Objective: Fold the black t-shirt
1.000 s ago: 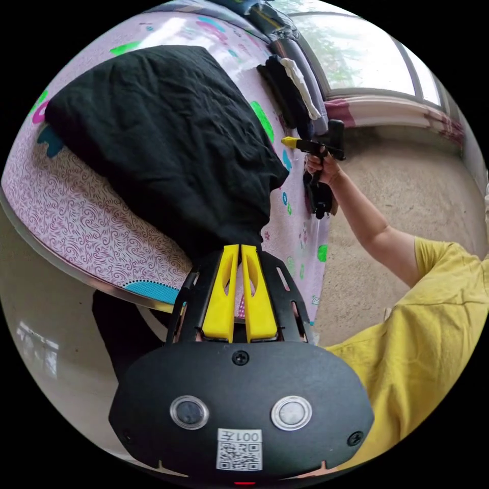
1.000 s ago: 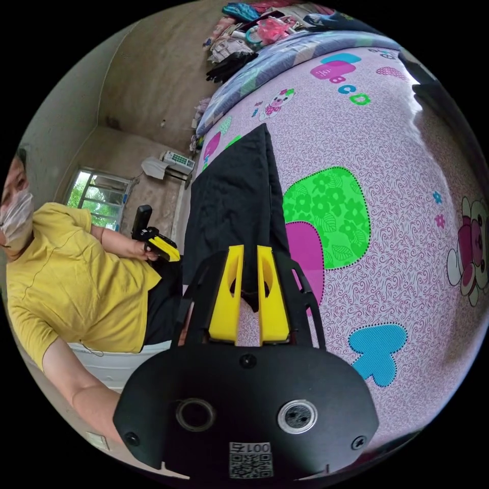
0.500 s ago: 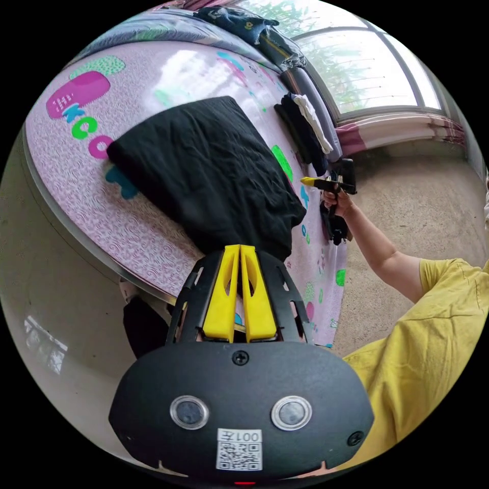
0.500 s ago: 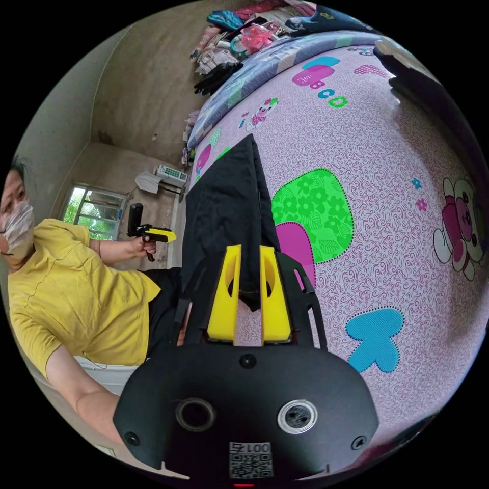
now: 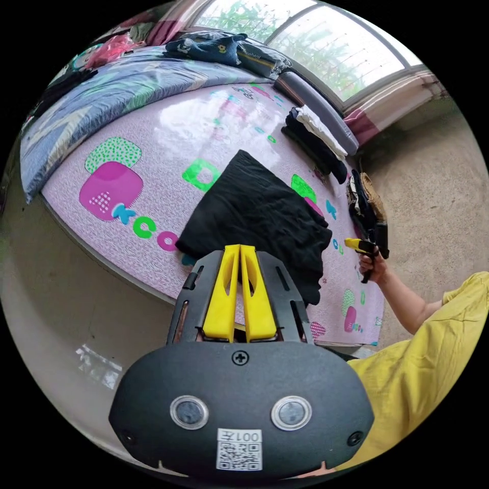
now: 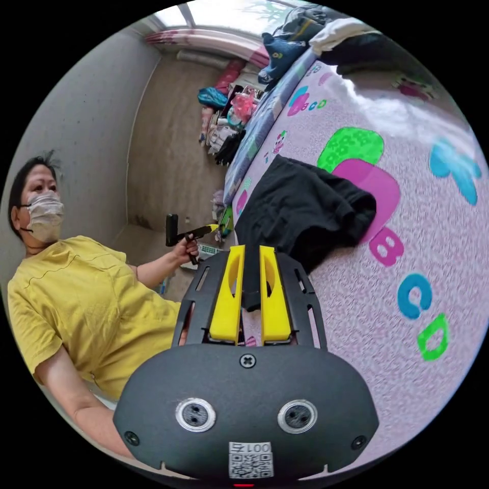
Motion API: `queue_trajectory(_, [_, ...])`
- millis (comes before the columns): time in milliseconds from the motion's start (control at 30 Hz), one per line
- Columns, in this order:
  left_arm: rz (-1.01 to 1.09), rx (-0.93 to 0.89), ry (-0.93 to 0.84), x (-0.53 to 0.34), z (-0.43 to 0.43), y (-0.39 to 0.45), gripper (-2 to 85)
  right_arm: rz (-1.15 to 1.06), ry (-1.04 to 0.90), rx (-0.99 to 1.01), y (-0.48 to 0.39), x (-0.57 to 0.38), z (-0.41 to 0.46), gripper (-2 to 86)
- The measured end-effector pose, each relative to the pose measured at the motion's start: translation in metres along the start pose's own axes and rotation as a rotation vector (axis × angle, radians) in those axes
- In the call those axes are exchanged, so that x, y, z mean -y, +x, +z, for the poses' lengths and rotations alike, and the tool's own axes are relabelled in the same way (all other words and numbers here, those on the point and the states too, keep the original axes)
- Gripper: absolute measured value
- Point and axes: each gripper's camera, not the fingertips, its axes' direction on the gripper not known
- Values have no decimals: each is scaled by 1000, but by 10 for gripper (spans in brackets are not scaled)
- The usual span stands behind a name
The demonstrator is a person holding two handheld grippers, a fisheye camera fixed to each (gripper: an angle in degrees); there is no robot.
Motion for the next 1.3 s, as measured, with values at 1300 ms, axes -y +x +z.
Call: queue_trajectory(1300, [-102, -461, 119, -22, 80, -193, 27, -241, -857, -162, 54, 375, 312, 60])
